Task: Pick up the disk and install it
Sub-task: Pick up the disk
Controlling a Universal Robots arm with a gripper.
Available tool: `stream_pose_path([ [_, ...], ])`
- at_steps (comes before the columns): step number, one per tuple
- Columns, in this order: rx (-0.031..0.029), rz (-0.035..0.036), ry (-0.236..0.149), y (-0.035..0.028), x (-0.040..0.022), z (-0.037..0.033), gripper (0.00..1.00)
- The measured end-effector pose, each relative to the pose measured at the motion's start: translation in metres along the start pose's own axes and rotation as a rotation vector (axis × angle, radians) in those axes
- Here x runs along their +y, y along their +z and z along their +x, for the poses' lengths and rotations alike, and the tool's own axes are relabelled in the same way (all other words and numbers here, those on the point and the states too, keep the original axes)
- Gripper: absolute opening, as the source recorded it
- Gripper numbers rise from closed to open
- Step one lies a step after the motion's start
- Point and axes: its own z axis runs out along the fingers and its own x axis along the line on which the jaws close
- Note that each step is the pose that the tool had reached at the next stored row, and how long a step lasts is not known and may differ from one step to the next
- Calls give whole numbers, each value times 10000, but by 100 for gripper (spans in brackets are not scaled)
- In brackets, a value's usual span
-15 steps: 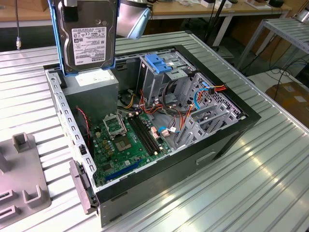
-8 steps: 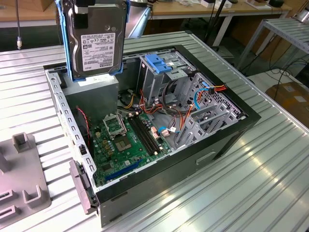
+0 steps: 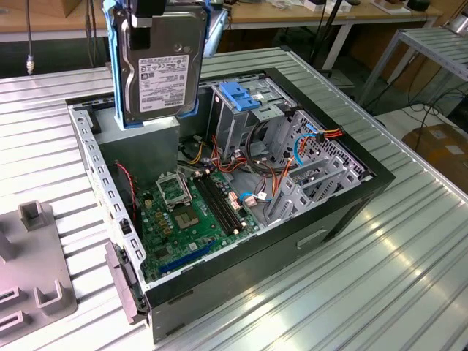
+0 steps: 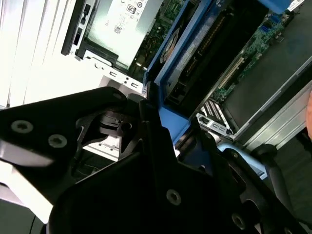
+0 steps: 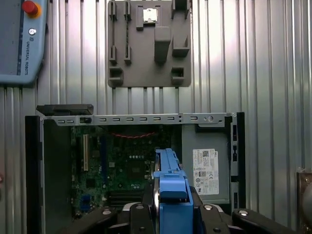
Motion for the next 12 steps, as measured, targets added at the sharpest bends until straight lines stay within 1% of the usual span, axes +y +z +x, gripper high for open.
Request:
stream_pose_path([
  [1,0,0,0,2,-28,5,37],
  [3,0,0,1,11,-136,21,37],
  [5,0,0,0,18,-223,40,37],
  [7,1,-1,1,21,-269,58,37],
  [9,1,0,0,29,-324,116,37],
  [11,0,0,0,35,-352,154,37],
  [12,1,0,0,45,-414,226,37],
])
